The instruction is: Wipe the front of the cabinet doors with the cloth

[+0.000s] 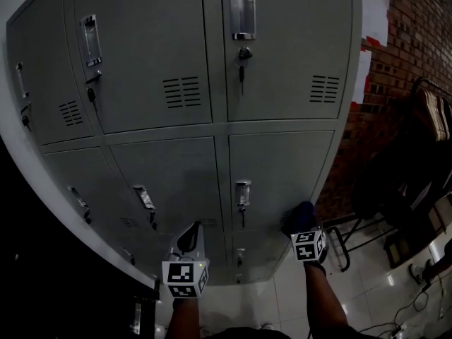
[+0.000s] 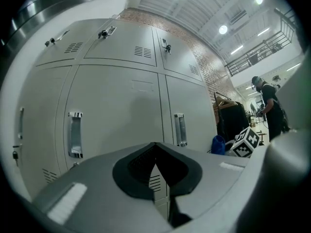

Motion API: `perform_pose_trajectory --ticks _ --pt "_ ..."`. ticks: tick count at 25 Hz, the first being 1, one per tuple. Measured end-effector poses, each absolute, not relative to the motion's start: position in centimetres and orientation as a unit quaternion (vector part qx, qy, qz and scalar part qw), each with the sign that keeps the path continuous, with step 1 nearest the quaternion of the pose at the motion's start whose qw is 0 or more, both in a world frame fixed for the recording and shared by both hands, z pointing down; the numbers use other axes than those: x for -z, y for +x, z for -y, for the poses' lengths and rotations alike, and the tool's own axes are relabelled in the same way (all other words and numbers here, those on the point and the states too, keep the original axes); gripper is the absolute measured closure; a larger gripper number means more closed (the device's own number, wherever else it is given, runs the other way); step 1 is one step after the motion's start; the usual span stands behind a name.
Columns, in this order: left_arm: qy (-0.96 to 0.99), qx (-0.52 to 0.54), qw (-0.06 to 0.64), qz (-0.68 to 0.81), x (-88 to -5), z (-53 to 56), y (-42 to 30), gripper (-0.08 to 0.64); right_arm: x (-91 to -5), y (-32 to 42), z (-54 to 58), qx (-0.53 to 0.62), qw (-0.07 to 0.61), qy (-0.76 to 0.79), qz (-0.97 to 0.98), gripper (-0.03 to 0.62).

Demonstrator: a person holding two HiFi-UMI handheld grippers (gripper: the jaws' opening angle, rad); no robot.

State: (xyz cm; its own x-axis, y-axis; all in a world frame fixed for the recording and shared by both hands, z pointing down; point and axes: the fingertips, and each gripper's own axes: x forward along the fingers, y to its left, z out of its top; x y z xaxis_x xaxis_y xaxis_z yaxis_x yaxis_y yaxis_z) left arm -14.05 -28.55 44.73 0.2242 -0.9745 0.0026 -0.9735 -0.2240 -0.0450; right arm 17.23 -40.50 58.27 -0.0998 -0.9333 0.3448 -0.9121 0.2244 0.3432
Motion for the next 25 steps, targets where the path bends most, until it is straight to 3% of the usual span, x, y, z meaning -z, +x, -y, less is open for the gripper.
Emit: perform_pose_trajectory --ticks 25 --pt "-0.761 0.004 0.011 -0.648 -45.1 26.5 -19.2 0.543 -58.0 -2.5 37.3 0.070 0.273 0.496 0.821 0.512"
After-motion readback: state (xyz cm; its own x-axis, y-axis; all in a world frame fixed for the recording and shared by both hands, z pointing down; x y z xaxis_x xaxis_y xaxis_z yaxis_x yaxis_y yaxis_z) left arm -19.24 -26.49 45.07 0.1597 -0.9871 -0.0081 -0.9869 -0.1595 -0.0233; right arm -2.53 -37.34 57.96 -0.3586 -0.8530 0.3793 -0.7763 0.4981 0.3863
